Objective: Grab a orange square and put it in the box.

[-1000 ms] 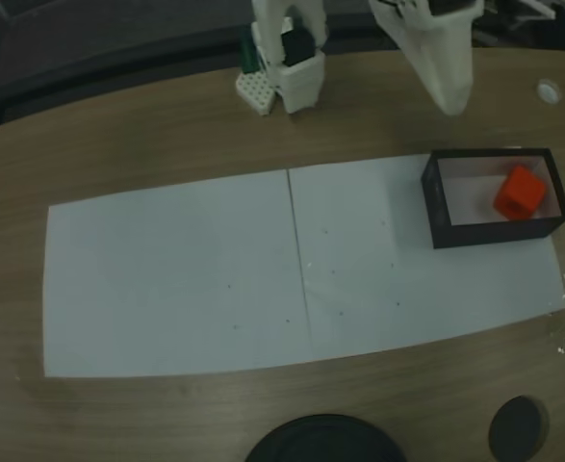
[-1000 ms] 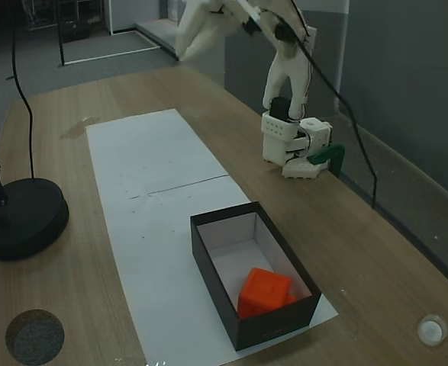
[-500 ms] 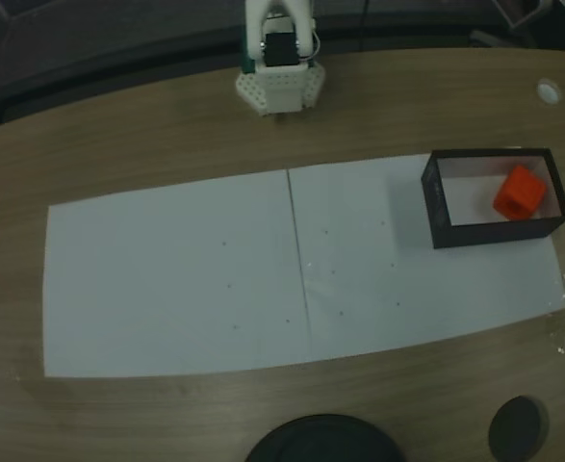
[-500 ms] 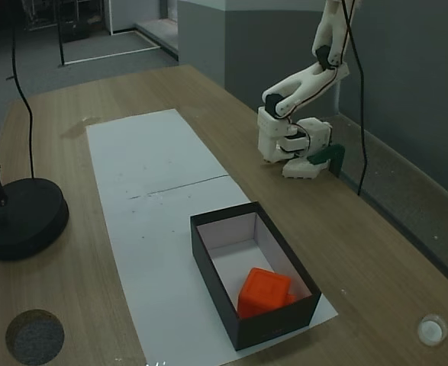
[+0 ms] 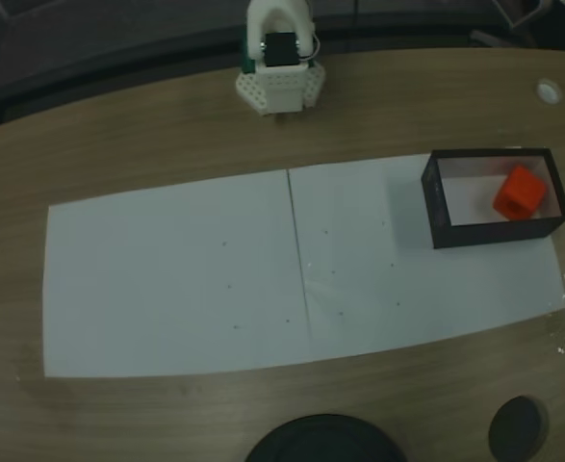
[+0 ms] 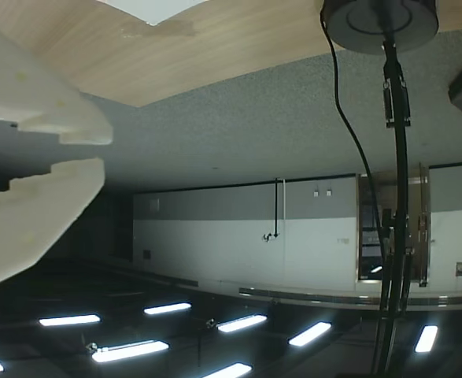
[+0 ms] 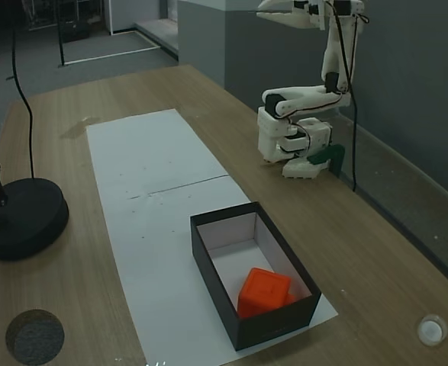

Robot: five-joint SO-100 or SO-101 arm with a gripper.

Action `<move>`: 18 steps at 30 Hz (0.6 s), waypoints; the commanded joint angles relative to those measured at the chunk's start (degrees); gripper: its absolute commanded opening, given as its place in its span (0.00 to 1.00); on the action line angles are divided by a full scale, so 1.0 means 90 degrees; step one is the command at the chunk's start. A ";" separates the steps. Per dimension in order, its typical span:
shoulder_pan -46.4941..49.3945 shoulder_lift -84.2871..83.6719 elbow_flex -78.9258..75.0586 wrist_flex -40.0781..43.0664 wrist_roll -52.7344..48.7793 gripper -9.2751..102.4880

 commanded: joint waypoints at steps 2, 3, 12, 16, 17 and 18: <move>0.0029 0.0645 0.0918 -0.0107 0.0059 0.08; 0.0029 0.0869 0.1182 -0.0186 0.0029 0.08; 0.0029 0.1973 0.2979 -0.1045 -0.0459 0.08; 0.0029 0.2002 0.3594 -0.1787 -0.0234 0.08; 0.0029 0.2012 0.3867 -0.1953 -0.0215 0.08; 0.0029 0.2012 0.4199 -0.2080 -0.0205 0.08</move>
